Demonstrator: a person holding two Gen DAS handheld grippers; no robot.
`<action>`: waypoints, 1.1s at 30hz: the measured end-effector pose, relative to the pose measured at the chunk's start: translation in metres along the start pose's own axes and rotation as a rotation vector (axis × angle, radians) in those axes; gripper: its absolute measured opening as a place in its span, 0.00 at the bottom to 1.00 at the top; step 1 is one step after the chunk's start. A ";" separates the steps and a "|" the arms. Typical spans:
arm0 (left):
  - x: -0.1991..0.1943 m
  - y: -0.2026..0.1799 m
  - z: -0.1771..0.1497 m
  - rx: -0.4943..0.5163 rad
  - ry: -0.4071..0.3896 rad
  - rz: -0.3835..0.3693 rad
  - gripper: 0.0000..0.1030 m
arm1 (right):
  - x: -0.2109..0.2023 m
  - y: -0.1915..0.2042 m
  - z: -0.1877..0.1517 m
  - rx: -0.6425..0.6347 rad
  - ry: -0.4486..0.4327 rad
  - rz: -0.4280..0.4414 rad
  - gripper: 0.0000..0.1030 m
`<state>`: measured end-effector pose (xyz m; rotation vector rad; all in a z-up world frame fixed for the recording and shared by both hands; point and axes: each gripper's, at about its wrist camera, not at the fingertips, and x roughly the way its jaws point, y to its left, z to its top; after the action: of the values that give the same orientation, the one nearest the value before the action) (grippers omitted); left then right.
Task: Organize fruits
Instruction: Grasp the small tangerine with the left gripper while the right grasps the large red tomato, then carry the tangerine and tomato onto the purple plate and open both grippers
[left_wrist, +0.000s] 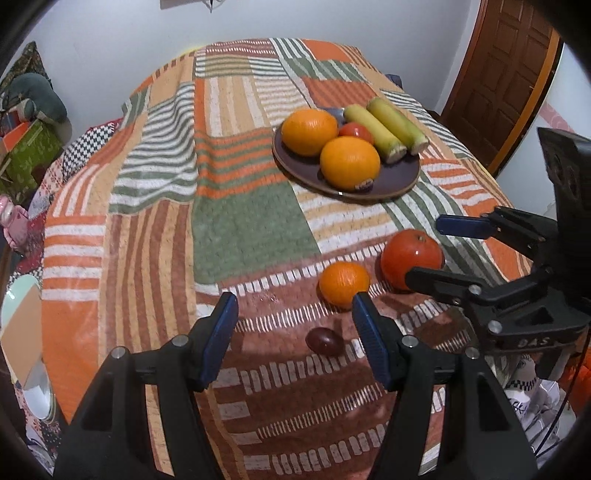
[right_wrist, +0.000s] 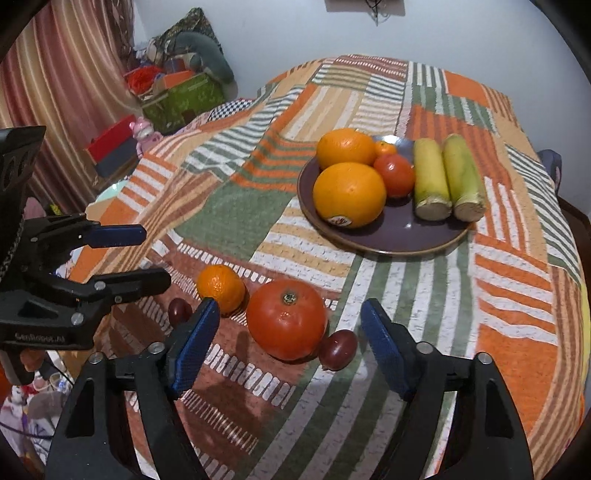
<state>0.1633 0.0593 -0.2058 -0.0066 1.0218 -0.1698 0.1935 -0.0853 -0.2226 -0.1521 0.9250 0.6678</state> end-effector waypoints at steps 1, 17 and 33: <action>0.002 0.000 -0.001 -0.001 0.005 -0.004 0.62 | 0.002 0.001 0.000 -0.003 0.009 0.005 0.69; 0.024 -0.018 0.001 0.025 0.027 -0.076 0.62 | 0.010 -0.004 -0.001 -0.032 0.046 0.031 0.46; 0.041 -0.024 0.025 0.024 0.013 -0.094 0.37 | -0.036 -0.053 0.010 0.084 -0.084 -0.046 0.46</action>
<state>0.2021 0.0275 -0.2251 -0.0317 1.0330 -0.2679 0.2169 -0.1405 -0.1969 -0.0695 0.8652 0.5877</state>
